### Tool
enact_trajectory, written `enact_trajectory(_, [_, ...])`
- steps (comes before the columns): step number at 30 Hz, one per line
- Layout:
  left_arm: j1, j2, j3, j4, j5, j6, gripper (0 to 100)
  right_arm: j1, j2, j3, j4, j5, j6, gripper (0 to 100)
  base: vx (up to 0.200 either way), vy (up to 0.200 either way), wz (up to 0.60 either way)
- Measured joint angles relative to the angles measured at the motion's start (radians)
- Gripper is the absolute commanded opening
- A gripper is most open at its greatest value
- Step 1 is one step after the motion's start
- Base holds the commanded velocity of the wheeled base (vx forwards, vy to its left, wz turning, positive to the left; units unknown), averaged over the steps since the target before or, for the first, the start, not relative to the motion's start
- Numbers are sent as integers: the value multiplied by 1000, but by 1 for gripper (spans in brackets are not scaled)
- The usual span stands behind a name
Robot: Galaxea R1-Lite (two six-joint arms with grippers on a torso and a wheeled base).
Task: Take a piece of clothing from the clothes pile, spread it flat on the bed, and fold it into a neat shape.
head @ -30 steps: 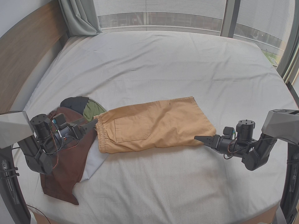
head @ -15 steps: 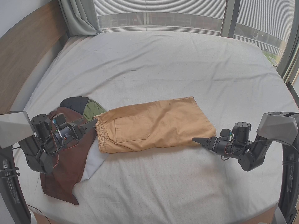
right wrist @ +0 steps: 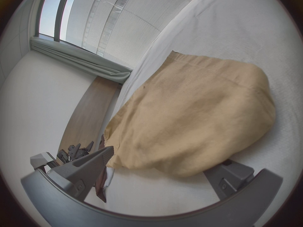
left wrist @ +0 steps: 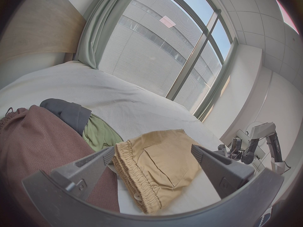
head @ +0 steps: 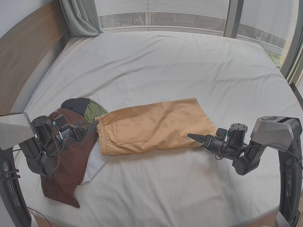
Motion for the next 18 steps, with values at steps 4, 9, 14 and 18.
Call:
enact_trajectory(4, [-1, 1, -1, 0, 0, 0, 100, 19, 23, -17, -46, -1, 44, 100, 0, 0, 0])
enact_trajectory(9, [-1, 4, -3, 0, 0, 0, 100, 38, 39, -25, -57, 0, 49, 100, 0, 0, 0])
enact_trajectory(14, [-1, 10, -10, 0, 0, 0, 100, 48, 46, -26, -58, 0, 53, 100, 0, 0, 0])
enact_trajectory(18, [-2, 13, -11, 0, 0, 0, 100, 57, 49, -34, -73, 1, 63, 100, 0, 0, 0])
